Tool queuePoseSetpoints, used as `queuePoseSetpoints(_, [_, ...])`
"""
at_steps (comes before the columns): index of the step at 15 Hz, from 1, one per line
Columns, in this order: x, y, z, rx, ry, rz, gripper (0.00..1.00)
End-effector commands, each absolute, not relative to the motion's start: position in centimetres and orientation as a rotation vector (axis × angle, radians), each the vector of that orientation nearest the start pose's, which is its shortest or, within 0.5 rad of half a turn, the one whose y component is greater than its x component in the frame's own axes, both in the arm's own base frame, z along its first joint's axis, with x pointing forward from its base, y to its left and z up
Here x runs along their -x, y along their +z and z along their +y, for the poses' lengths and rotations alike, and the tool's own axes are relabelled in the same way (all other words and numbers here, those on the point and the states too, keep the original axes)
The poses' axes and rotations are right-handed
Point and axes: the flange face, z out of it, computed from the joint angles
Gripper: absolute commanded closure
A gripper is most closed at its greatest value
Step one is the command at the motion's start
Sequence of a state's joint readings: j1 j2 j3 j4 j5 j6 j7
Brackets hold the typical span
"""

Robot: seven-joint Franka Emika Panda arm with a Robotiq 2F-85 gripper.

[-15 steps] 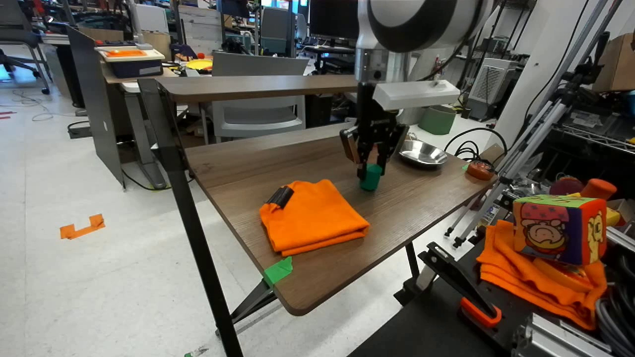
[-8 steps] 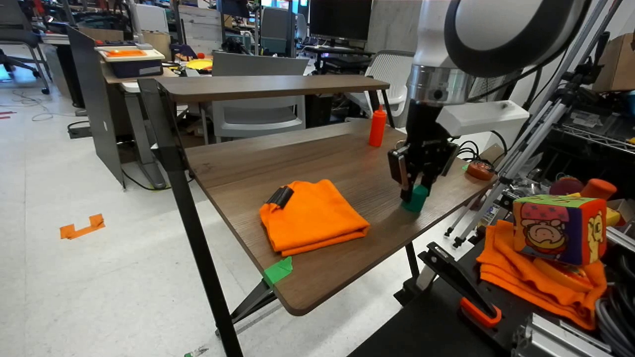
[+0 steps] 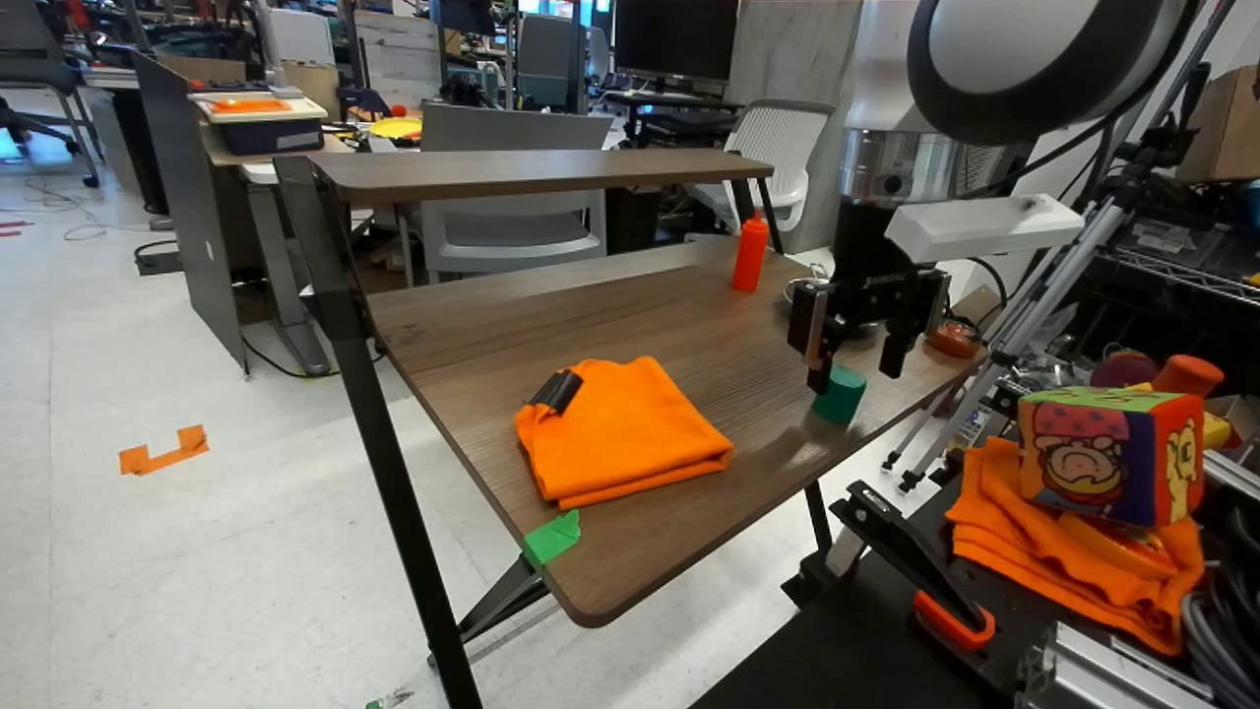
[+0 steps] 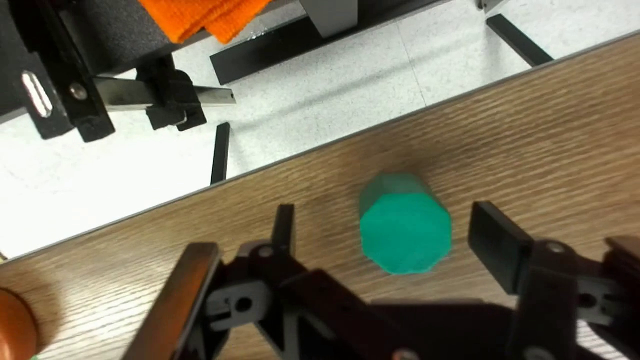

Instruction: Move the green block forward

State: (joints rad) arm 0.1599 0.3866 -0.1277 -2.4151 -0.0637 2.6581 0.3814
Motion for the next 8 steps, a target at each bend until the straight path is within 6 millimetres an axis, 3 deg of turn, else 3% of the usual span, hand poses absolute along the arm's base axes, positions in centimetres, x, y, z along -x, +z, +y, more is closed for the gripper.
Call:
queuePoseSetpoints(1, [-45.7, 21.3, 1.5, 3.143, 0.197, 0.519, 0.00])
queuePoseSetpoints(3, [-45.5, 25.0, 1.4, 3.077, 0.260, 0.664, 0.00])
queuePoseSetpoints(5, [-44.4, 27.4, 0.4, 3.059, 0.410, 0.813, 0.00])
queuePoseSetpoints(6, [-46.0, 25.0, 1.1, 3.091, 0.336, 0.707, 0.00])
queuePoseSetpoints(8, [-45.2, 27.5, 0.3, 3.069, 0.379, 0.772, 0.00])
